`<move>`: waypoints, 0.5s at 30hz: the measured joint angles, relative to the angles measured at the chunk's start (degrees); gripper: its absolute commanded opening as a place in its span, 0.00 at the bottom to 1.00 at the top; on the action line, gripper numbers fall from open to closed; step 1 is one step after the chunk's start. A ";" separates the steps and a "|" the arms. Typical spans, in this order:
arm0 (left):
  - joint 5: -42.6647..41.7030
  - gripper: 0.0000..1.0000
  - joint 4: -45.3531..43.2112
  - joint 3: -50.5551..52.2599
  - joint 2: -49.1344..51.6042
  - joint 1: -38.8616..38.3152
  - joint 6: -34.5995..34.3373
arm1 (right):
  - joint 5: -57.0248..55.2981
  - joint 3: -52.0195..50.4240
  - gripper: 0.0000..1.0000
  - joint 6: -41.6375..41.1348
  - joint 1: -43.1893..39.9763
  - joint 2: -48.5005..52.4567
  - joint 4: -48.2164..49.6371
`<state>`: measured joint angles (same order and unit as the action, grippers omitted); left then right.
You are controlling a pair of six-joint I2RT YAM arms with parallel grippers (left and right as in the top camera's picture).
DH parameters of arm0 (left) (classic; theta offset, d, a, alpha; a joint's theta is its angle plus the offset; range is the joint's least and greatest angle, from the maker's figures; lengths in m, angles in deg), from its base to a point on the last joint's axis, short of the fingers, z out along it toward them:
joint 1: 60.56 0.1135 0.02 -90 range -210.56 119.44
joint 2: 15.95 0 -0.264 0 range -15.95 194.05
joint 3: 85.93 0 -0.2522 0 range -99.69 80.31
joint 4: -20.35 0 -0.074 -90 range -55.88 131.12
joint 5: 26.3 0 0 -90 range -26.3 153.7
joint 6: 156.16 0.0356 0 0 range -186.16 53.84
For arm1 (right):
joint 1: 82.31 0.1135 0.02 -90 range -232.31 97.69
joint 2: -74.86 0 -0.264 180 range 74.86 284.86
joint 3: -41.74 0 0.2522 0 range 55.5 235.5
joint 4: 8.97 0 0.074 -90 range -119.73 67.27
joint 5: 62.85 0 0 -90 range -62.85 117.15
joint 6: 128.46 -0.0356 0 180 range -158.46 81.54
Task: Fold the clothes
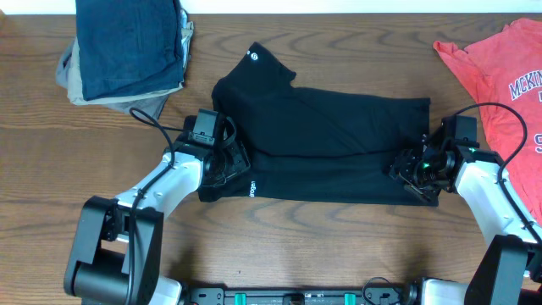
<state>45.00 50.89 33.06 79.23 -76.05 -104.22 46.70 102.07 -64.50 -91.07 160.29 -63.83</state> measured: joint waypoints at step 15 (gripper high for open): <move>-0.28 0.11 -0.94 0.00 1.05 0.00 -1.22 | -1.57 0.00 0.65 0.44 0.00 0.00 0.00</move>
<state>44.71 49.95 33.06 80.28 -76.05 -105.45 45.12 102.07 -64.07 -91.07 160.29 -63.83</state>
